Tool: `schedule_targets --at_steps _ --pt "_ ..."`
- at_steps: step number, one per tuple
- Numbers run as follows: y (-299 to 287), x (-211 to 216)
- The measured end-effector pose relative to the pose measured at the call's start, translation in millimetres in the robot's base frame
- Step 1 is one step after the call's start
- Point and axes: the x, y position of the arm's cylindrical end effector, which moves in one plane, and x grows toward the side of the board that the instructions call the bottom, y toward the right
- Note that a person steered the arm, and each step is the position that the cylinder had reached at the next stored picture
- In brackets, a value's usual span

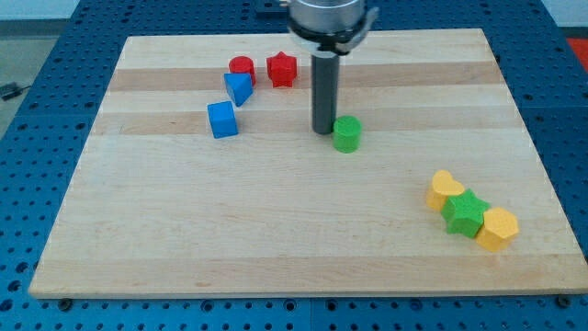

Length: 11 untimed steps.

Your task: Drag green circle towards top of the green star

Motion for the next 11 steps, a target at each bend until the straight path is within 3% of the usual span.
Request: schedule_targets --at_steps 5,10,11 --pt "123.2 47.1" --pt "171.0 99.6" --pt "163.7 67.2"
